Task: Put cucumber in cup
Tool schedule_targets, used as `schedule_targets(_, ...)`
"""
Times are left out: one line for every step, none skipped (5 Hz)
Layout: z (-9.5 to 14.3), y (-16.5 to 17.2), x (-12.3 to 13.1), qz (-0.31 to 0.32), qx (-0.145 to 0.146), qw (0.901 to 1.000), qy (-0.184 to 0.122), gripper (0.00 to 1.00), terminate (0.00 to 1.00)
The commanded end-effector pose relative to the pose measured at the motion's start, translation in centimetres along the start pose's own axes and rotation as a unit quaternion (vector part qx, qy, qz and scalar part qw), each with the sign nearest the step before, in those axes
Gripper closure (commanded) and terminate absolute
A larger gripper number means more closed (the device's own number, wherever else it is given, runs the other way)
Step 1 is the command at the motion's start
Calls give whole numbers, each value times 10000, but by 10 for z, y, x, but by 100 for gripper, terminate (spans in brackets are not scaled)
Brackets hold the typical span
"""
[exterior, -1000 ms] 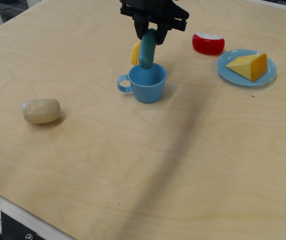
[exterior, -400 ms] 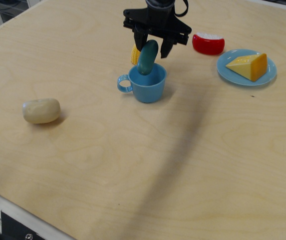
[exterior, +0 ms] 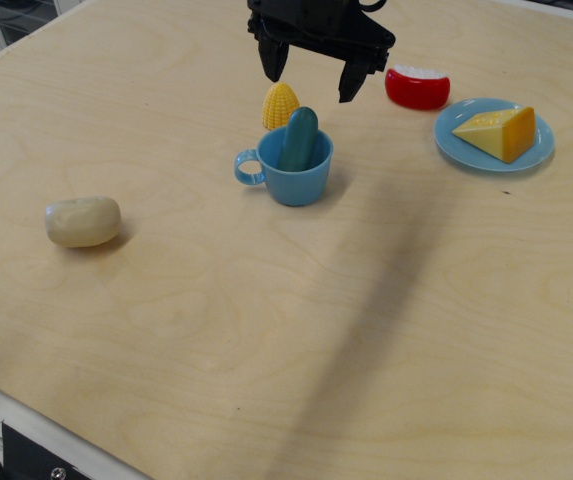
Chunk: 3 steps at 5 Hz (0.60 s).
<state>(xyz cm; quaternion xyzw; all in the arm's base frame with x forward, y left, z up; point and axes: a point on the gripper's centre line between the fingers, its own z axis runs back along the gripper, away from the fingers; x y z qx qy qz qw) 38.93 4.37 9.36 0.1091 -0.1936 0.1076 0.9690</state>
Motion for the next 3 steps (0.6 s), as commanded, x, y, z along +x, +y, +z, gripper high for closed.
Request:
schedule_targets(49, 11, -1, 217, -88, 9997, -115, 0, 0)
schedule_targets(49, 11, -1, 217, -88, 9997, -115, 0, 0)
schedule_targets(49, 11, -1, 217, -88, 9997, -115, 0, 100)
